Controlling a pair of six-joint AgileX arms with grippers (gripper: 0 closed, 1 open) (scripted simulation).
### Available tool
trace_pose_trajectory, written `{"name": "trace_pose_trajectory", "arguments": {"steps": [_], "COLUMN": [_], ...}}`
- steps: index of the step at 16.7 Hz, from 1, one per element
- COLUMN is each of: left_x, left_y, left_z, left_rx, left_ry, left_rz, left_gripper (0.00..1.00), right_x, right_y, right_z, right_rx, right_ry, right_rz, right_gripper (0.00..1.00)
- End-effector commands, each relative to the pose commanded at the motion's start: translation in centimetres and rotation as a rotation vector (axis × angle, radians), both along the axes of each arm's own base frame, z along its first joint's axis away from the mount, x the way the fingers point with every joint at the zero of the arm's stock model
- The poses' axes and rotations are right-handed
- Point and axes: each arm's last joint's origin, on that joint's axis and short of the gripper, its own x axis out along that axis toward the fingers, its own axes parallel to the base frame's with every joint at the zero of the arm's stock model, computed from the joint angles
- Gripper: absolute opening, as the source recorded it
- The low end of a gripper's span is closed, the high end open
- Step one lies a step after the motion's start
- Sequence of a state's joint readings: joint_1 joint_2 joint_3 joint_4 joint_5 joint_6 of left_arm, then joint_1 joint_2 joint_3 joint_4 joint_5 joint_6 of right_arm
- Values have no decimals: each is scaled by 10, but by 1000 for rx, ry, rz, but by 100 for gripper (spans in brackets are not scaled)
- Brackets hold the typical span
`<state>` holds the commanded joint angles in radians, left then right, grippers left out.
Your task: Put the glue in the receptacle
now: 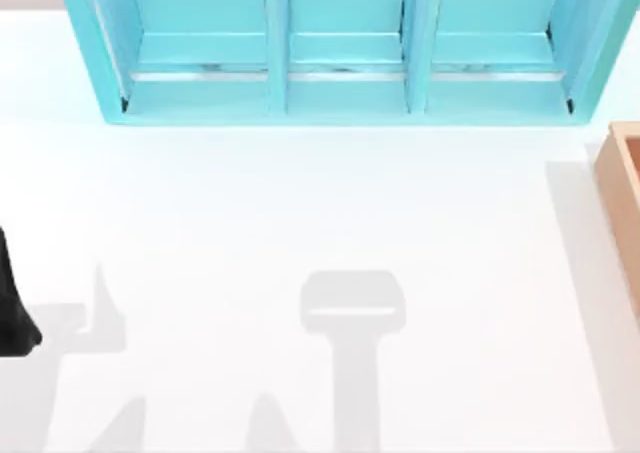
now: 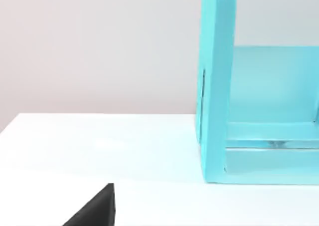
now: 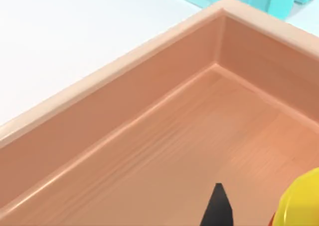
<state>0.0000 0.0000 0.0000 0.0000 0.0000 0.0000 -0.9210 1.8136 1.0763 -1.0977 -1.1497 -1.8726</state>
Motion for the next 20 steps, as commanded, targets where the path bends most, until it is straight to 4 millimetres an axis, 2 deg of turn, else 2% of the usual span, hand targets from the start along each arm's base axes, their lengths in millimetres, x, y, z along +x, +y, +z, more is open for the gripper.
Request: {"name": "trace_pose_trajectory", "arguments": {"steps": [8, 20], "left_x": [0, 0], "left_y": [0, 0], "left_z": [0, 0], "left_rx": [0, 0], "left_ry": [0, 0], "left_rz": [0, 0], "left_gripper": [100, 100], "right_x": [1, 32], "right_y": [2, 32], "right_z": [-3, -36], "right_rx": [2, -3], "right_ry": [5, 1], "right_rz": [-1, -5], "right_gripper": [0, 0]}}
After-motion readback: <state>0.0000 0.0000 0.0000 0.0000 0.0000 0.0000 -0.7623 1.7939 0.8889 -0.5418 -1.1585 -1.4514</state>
